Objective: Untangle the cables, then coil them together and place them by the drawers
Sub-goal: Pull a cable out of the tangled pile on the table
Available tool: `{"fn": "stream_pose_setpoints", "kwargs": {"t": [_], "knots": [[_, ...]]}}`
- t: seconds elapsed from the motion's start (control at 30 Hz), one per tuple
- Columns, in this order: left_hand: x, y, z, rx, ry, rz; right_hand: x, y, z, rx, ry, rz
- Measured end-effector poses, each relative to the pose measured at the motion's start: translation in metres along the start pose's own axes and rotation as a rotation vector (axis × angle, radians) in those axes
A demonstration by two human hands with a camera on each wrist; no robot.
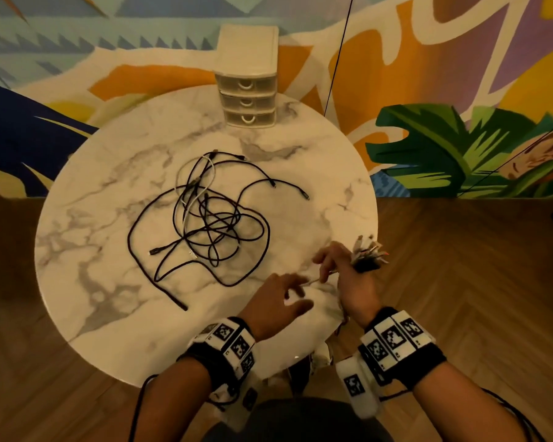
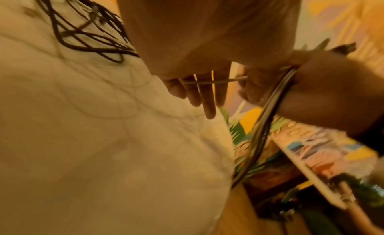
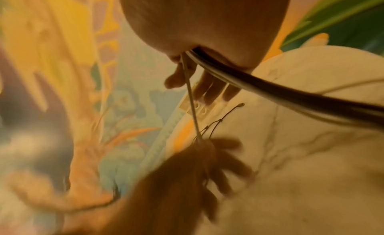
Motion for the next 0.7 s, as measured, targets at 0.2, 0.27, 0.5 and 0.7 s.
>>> {"fn": "stream_pose_setpoints", "kwargs": {"t": [0.2, 0.27, 0.5, 0.7], "knots": [[0.076, -0.014, -0.042, -0.114, 0.331, -0.115, 0.017, 0.005, -0.024, -0.066, 0.546, 0.009], [0.092, -0.018, -0.082, -0.254, 0.311, -0.205, 0.027, 0.009, -0.036, -0.111, 0.566, -0.052], [-0.035, -0.014, -0.133, -0.692, 0.459, -0.207, 0.051, 0.001, -0.01, 0.079, -0.053, -0.057], [-0.094, -0.008, -0.044, -0.377, 0.78, -0.16, 0.041, -0.001, 0.016, 0.252, -0.311, 0.214]]}}
Point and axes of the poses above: each hand's wrist, its own y-axis towards the middle knuckle, its own z-axis out of the palm, x = y × z, the point moved 1 cm from there along y, towards the middle knuckle, and after that the axes turned 15 degrees about x, right-handed, at the moved point
